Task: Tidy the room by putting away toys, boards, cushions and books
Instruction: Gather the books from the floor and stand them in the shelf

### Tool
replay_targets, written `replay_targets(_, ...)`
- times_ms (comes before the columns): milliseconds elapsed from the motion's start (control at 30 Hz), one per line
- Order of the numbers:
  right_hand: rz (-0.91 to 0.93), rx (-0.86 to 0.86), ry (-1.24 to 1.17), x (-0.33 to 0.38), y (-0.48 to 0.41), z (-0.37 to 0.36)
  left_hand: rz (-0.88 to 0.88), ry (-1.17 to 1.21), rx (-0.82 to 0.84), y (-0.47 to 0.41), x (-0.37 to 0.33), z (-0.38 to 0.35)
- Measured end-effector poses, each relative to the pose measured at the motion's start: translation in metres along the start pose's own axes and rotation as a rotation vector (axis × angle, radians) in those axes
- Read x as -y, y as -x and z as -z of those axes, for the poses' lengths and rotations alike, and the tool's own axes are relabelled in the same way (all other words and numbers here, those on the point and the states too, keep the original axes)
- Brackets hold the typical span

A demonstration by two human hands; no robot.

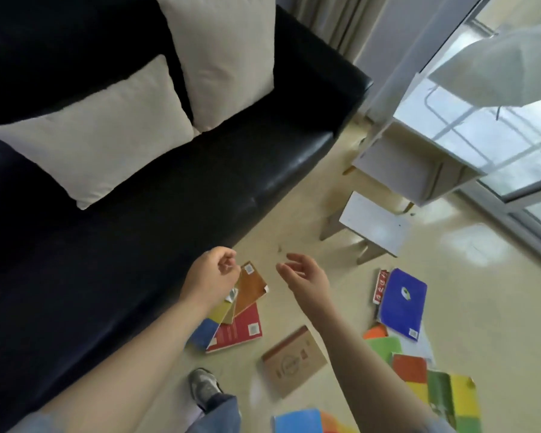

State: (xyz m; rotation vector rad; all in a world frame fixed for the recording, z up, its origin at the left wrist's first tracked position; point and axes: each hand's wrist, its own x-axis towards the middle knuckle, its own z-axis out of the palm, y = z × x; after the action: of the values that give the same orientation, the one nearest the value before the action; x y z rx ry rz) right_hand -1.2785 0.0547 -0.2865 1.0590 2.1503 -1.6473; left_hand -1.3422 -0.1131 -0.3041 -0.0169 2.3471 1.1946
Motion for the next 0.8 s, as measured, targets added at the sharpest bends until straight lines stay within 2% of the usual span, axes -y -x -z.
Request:
replay_targets(367, -0.053, -0.113, -0.101, -0.116, 0.090, 0.069, -0.081, -0.159, 0.123, 0.096, -0.005, -0.080)
replay_targets(533, -0.029, -0.124, -0.111, -0.184, 0.154, 0.110, -0.148, -0.178, 0.095, 0.184, -0.006, -0.132)
replay_targets(800, -0.015, -0.115, -0.124, -0.296, 0.276, 0.163, -0.131, -0.220, 0.147, 0.331, 0.041, -0.221)
